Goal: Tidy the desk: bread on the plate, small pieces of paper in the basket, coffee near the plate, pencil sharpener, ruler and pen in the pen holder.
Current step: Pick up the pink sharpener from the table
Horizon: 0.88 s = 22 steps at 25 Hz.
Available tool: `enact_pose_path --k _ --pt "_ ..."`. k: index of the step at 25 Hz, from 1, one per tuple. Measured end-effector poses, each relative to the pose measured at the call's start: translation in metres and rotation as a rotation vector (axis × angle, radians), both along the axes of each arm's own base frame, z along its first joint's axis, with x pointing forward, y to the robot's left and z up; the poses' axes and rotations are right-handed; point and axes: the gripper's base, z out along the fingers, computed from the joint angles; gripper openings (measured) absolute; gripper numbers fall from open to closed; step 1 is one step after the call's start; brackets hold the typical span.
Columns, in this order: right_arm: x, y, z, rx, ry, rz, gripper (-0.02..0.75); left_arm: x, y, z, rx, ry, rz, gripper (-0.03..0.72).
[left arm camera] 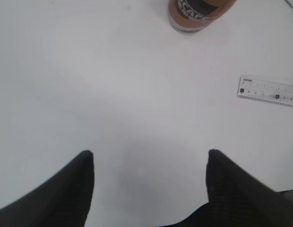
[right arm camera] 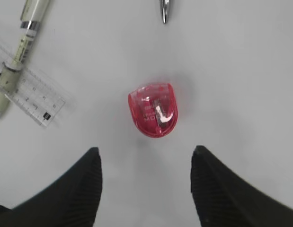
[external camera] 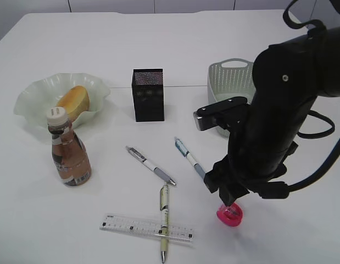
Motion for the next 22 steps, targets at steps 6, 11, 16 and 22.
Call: enact_pose_path --k 6,11,16,22 --pt "0.006 0.002 -0.022 -0.04 0.031 0.03 0.437 0.0 0.0 0.0 0.0 0.002 0.0 0.539" --pt "0.012 0.005 -0.042 -0.048 0.037 0.049 0.438 0.0 0.0 0.0 0.0 0.005 -0.001 0.539" --pt "0.016 0.007 -0.053 -0.052 0.035 0.055 0.438 0.0 0.0 0.0 0.0 0.005 -0.001 0.531" --pt "0.018 0.008 -0.065 -0.064 0.047 0.059 0.438 0.0 0.0 0.0 0.0 0.005 -0.001 0.524"
